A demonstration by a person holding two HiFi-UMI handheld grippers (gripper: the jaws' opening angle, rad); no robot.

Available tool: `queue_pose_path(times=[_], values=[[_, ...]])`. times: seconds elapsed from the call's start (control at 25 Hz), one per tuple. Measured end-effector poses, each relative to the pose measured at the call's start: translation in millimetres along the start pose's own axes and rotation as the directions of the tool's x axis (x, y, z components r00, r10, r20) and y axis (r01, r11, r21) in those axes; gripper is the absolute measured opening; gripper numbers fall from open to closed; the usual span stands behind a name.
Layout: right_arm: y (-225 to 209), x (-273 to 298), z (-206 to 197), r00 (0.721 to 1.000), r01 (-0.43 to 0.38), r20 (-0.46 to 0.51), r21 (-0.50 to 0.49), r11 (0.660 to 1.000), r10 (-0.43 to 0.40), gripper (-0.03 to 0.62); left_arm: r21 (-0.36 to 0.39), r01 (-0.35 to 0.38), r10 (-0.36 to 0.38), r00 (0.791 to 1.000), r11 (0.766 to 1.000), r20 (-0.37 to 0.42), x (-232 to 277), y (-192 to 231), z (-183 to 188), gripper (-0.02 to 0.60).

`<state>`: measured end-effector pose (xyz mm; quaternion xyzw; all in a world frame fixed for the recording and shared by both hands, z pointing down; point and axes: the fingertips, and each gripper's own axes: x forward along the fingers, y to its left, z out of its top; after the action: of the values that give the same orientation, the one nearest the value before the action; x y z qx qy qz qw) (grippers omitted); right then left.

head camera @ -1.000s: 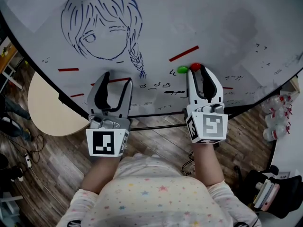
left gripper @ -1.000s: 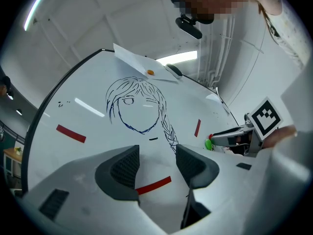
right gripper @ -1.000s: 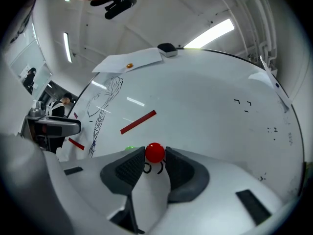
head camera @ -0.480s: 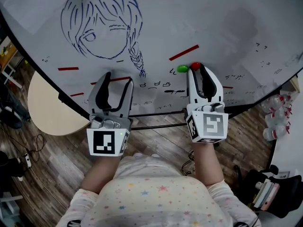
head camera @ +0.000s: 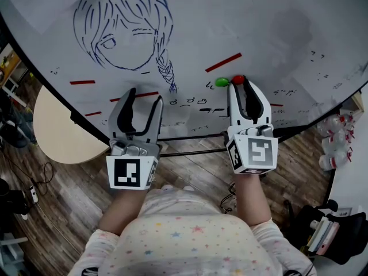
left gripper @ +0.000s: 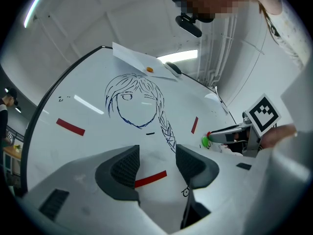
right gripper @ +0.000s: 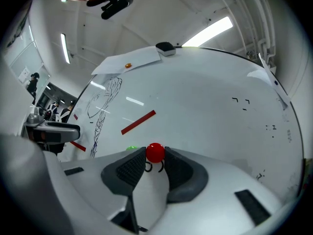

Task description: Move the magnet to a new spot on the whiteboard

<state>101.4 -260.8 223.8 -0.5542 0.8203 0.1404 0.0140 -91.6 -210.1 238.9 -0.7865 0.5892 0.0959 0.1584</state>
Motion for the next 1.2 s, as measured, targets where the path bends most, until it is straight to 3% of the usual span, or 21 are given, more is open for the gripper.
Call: queue_pose_path(times=[1.2], values=[[1.0,-33.8,-26.4,0.999,0.001,-0.035,0.074,0.997,0.001,0.118,-0.038,0.027,-0.029,0.998,0.999,-0.054,-13.2,-18.5,-19.3,0.213]])
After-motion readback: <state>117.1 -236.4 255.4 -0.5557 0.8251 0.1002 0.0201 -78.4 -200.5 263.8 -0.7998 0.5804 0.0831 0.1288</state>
